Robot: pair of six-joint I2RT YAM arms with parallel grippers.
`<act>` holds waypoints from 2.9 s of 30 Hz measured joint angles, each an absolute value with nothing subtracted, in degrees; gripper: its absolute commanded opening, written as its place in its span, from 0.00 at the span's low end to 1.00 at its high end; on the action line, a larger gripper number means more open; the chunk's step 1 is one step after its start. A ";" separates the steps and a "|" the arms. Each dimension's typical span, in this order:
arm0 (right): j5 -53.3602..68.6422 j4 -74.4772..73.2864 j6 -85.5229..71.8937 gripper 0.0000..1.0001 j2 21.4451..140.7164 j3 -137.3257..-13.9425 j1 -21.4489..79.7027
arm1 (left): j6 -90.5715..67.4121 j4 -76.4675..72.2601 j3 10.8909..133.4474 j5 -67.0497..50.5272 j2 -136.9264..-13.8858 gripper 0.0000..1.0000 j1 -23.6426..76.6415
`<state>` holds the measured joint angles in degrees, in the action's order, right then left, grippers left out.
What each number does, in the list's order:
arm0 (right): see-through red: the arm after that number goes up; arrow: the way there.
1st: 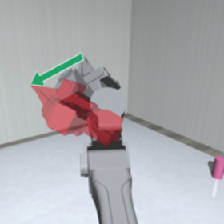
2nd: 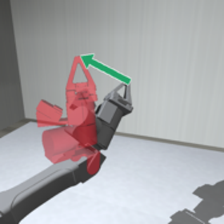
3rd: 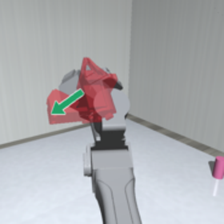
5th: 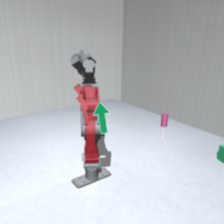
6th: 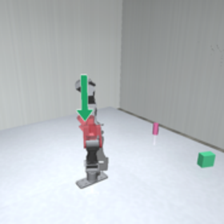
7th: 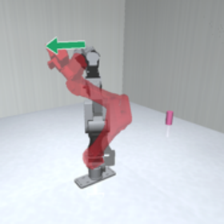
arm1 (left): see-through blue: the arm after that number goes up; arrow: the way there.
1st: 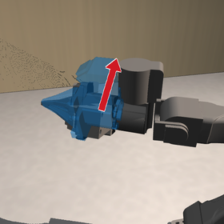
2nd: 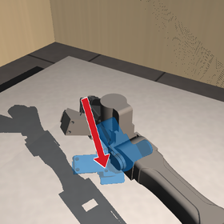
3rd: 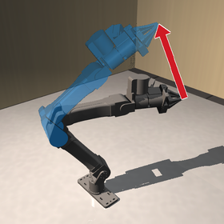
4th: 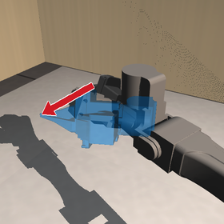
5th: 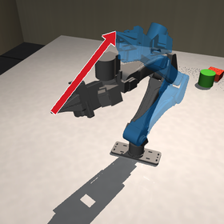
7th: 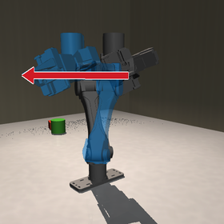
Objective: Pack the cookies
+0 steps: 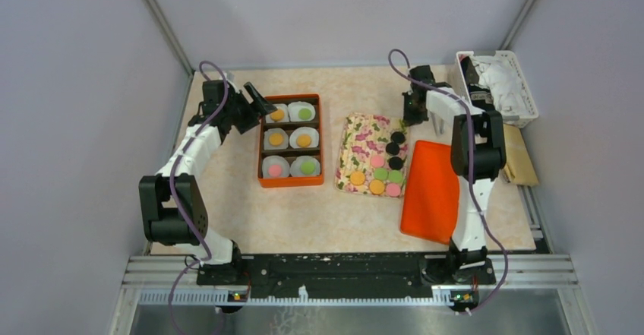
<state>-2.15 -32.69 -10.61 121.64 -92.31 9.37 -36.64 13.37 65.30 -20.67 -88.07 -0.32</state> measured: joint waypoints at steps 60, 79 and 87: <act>-8.27 -22.24 -13.04 0.00 102.48 -78.61 35.35 | -35.66 13.26 67.42 -20.62 -89.86 0.48 1.34; -9.74 -25.34 -16.23 0.00 116.92 -83.00 38.26 | -35.40 13.76 67.24 -20.78 -88.97 0.00 1.30; -12.80 -28.67 -18.50 0.00 117.51 -84.25 33.54 | -35.42 13.72 67.24 -21.21 -88.97 0.00 1.50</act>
<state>-12.80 -28.67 -18.50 117.51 -84.25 33.54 -35.42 13.72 67.24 -21.21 -88.97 1.50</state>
